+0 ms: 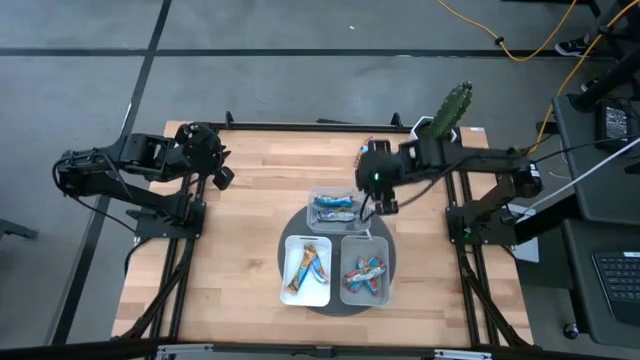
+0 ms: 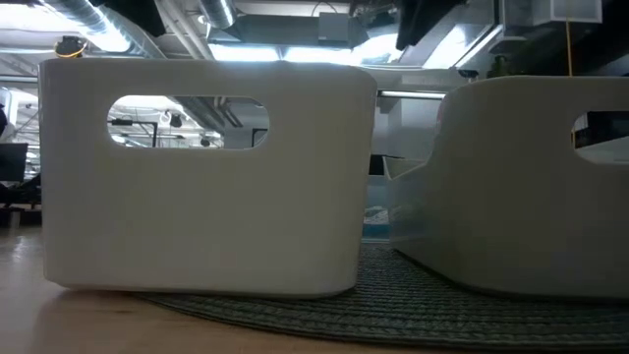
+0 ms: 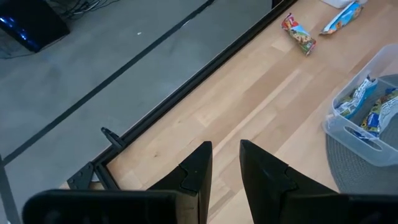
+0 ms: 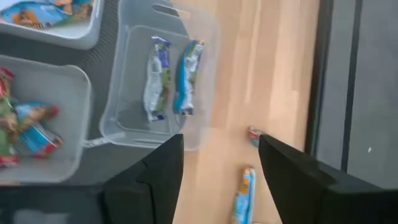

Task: Pick and place Granola Bars by type
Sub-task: Put the red chocolate chip in the grey bin

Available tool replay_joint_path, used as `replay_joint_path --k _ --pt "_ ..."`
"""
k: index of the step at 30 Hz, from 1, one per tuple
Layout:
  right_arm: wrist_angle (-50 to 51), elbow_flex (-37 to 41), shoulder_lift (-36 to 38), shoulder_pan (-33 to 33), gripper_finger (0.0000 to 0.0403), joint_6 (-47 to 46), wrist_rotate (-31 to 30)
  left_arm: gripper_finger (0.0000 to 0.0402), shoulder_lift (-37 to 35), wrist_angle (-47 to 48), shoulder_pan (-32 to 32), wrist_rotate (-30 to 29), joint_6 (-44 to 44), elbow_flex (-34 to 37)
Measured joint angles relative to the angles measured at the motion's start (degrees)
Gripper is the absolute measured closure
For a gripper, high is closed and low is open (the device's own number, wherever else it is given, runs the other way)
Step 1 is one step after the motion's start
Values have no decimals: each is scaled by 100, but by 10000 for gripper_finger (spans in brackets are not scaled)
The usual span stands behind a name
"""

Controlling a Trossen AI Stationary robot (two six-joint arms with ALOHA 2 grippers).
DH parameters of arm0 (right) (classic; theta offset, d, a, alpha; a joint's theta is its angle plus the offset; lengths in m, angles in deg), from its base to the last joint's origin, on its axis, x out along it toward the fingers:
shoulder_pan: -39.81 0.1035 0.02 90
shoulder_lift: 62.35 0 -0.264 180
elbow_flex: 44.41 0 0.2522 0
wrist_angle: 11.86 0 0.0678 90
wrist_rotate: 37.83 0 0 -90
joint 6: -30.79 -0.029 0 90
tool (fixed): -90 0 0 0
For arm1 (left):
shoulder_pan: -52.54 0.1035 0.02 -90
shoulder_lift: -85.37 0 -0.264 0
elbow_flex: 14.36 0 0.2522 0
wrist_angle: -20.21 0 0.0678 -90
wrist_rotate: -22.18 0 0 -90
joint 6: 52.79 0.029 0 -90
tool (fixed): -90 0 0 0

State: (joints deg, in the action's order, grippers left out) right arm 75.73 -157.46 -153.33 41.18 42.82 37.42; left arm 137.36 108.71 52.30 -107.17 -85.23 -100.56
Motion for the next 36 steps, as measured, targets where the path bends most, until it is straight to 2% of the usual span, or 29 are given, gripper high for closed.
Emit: replay_joint_path --k 6,11,19,28,32,36 --pt "99 -157 35 -912 193 667 617 327 0 -2 1 -142 -132 0" --pt "89 -159 48 -1825 193 1197 862 327 0 -2 0 -169 -147 0" --pt "-548 -159 20 -3054 193 2513 1361 327 0 -2 2 -238 -354 0" --pt "-882 -159 -526 -3724 193 3931 1598 327 0 -4 2 -322 -494 0" --pt "-916 -159 -1036 -3926 193 4084 1915 327 0 -4 2 -352 -508 0" --pt "-921 -159 -1599 -4079 193 4074 1941 327 0 -4 2 -351 -535 0"
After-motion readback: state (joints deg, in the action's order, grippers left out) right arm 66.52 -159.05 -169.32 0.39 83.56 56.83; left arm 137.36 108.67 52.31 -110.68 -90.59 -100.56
